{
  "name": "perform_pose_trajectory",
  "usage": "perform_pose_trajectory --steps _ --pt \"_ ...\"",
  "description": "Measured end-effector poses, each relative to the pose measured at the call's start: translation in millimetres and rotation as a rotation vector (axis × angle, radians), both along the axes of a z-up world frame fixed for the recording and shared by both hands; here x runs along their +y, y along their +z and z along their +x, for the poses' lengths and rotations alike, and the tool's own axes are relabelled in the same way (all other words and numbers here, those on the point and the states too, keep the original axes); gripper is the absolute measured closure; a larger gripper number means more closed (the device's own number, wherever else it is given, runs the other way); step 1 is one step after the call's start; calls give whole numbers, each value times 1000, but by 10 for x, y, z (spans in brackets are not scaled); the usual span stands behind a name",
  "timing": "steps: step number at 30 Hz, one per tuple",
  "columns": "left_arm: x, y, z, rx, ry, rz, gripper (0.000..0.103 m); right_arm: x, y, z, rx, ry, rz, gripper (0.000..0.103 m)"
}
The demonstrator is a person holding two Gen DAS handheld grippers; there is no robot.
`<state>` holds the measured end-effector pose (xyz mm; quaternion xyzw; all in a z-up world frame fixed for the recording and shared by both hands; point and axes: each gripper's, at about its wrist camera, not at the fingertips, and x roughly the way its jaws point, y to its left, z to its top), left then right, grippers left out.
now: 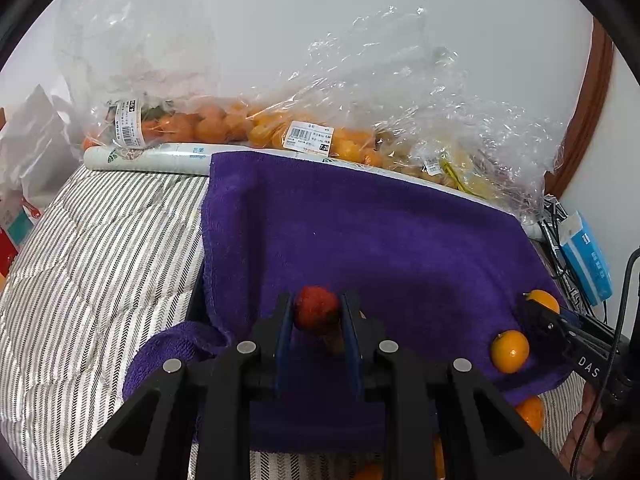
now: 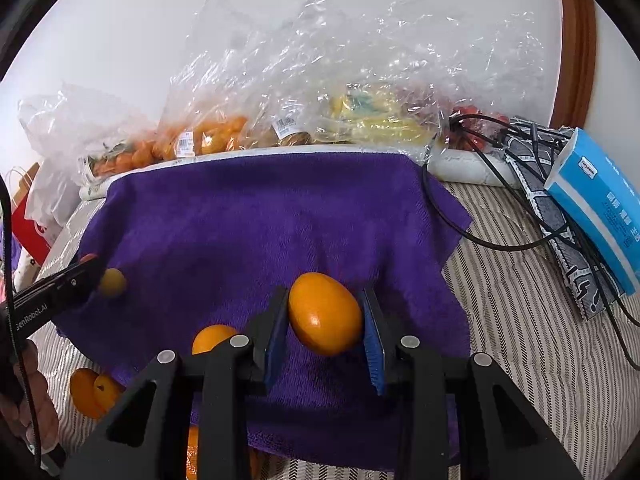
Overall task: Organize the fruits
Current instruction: 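Open the left tool over the towel while the right tool releases the oval orange onto it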
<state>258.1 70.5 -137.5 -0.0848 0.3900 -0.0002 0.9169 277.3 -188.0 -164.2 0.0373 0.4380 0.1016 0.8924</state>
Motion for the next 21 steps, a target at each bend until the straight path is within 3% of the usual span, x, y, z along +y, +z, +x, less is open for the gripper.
perform_pose_trajectory --steps 17,19,21 --pt "-61 16 -9 4 -50 -27 80 20 25 -16 -17 13 2 67" --pt "-73 23 -12 2 -59 -30 77 19 31 -21 -18 14 2 67" --pt "-83 36 -20 -7 -66 -32 65 19 32 -22 -19 14 3 64"
